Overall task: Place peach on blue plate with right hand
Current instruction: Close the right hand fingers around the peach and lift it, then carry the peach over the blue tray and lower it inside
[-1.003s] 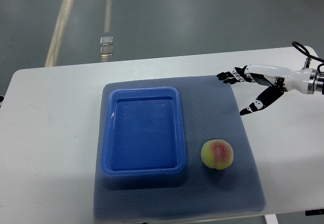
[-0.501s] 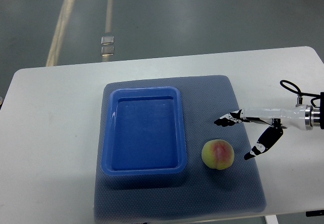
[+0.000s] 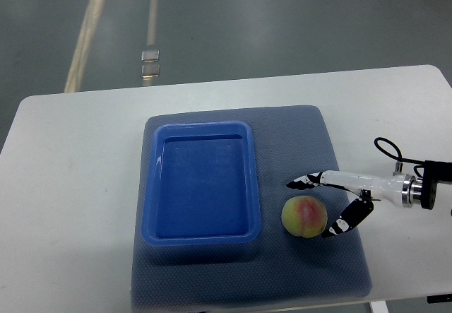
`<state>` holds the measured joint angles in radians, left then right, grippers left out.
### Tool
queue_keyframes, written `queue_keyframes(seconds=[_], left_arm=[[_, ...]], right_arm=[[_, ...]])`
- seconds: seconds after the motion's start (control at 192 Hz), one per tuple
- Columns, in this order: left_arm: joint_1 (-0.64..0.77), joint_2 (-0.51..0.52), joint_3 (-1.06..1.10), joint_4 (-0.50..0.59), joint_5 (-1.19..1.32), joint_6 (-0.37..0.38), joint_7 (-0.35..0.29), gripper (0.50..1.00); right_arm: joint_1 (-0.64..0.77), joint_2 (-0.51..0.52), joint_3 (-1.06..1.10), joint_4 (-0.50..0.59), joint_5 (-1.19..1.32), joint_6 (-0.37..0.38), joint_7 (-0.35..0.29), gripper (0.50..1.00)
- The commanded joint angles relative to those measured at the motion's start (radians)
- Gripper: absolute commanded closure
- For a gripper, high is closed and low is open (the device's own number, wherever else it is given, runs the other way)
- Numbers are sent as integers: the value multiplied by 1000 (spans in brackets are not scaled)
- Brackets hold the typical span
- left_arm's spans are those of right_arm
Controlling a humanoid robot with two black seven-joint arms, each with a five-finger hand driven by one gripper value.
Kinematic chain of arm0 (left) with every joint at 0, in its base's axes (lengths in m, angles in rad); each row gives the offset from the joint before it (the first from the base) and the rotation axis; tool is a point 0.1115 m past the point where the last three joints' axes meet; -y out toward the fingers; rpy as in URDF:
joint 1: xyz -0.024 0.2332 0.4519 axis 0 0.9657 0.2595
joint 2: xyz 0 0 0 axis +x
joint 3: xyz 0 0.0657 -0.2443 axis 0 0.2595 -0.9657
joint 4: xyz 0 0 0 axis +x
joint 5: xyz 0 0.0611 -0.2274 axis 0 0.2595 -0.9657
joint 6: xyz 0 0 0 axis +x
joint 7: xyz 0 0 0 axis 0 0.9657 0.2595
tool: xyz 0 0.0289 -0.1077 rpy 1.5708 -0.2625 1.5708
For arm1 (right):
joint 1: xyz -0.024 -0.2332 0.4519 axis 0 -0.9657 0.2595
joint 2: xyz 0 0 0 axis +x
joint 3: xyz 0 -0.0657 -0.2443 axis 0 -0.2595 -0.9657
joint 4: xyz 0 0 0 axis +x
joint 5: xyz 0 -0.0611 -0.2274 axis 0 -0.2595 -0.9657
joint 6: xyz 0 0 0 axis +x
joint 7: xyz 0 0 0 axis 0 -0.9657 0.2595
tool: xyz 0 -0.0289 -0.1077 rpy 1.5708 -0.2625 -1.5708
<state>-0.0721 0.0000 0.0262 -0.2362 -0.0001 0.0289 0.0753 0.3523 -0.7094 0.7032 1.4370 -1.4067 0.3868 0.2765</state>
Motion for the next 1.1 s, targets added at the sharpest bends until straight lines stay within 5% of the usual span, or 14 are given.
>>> queue_keyframes(seconds=[0.0,0.063,0.068,0.073,0.151,0.198,0.204,0.225,0.428,0.668,0.794,0.945,0.961,1.097], left_arm=[[0,0,0,0,0,0,0,500],[0,0,0,0,0,0,0,500],[0,0,-2,0,0,0,0,500],[0,0,-2,0,0,0,0,500],[0,0,-2,1,0,0,0,500],[0,0,-2,1,0,0,0,500],[0,0,-2,1,0,0,0,500],[0,0,-2,1,0,0,0,500],[0,0,0,1,0,0,0,500],[0,0,-2,0,0,0,0,500],[0,0,-2,0,0,0,0,500],[0,0,-2,0,0,0,0,500],[0,0,-2,0,0,0,0,500],[0,0,-2,1,0,0,0,500]], right_arm=[[-7,8,-10,-1,-11,-20,1,672],[-7,8,-11,-3,-12,-22,1,681],[-9,10,-17,-3,-17,-34,3,774],[-9,10,-19,-3,-17,-35,3,799],[-9,11,-19,-4,-29,-42,4,922],[-9,11,-19,-4,-29,-42,4,922],[-6,10,-16,-4,-26,-46,6,981],[-1,8,-14,-1,-23,-46,6,997],[172,-90,24,30,100,7,4,1000],[401,-87,-13,0,221,30,-14,1000],[568,103,-240,-153,204,11,-23,1000],[594,214,-303,-250,204,-23,-25,1000],[603,301,-315,-332,196,-32,-25,1000],[610,446,-346,-449,147,-46,-25,1000]])
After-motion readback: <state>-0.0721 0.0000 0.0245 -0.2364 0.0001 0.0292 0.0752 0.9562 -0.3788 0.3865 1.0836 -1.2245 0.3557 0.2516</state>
